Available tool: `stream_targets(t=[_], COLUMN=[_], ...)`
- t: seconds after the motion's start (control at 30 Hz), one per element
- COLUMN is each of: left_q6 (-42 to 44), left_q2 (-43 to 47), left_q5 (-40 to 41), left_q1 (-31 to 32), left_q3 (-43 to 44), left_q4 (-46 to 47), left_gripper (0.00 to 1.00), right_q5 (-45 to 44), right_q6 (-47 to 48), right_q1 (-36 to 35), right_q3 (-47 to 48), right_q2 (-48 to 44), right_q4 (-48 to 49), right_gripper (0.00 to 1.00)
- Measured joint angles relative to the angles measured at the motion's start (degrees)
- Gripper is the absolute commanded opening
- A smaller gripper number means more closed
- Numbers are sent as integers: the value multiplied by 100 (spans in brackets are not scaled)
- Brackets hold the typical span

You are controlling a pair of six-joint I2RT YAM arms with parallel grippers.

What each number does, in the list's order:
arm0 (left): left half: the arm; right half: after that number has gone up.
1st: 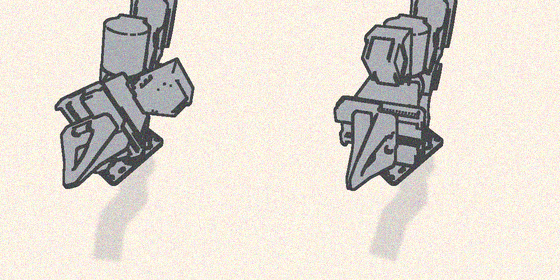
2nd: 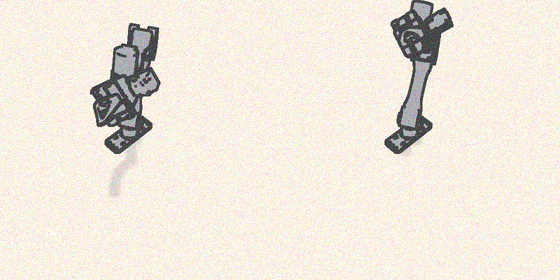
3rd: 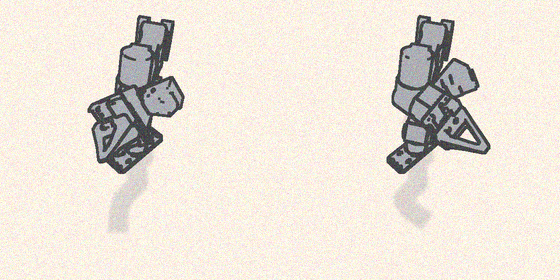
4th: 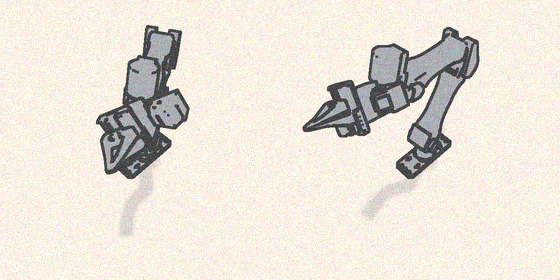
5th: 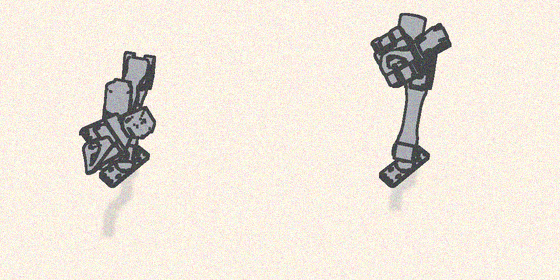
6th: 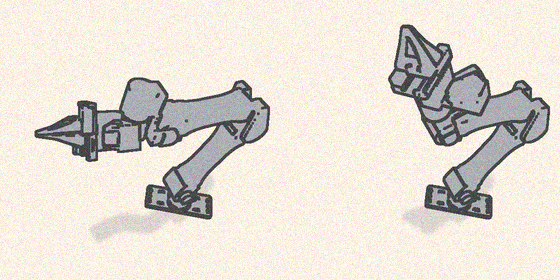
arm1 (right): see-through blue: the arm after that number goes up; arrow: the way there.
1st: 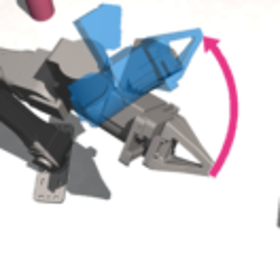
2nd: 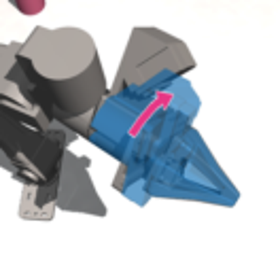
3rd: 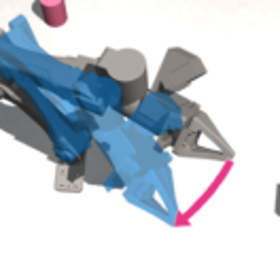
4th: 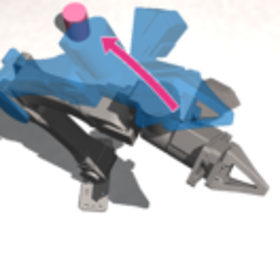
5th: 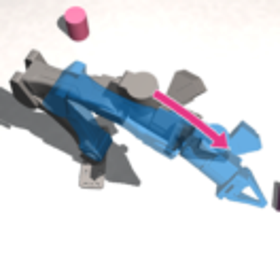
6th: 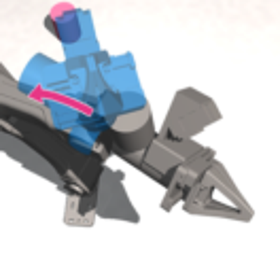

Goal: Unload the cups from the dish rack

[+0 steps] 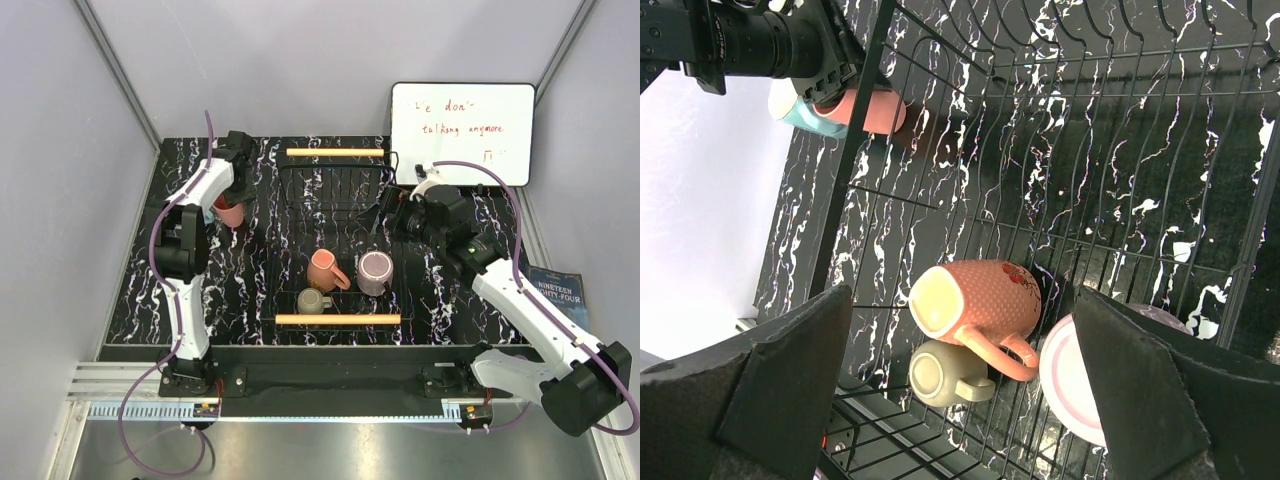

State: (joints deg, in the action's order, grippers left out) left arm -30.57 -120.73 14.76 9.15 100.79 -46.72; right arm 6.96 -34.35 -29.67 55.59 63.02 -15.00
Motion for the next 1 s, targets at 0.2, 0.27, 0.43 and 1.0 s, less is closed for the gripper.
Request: stream_targets(t=[0.2, 0.27, 0.43, 1.0], left_q6=[24, 44, 63, -293], left_q2=[15, 59, 511, 4592], left_q5=[-11, 13, 50, 24], left_q1=[2, 2, 2, 1794], left_q3=[-2, -2, 11, -2308], left_q4=[2, -7, -52, 1257], left_gripper=[67, 70, 79, 86], right_q5=[0, 0, 0, 114], right_q6=[0, 0, 0, 428], right_q1=[0, 0, 0, -68], right_q3=[0, 0, 0, 662], right_q2=[0, 0, 0, 1147], right_q4=[0, 0, 0, -1285], right_gripper=[100, 100, 100, 100])
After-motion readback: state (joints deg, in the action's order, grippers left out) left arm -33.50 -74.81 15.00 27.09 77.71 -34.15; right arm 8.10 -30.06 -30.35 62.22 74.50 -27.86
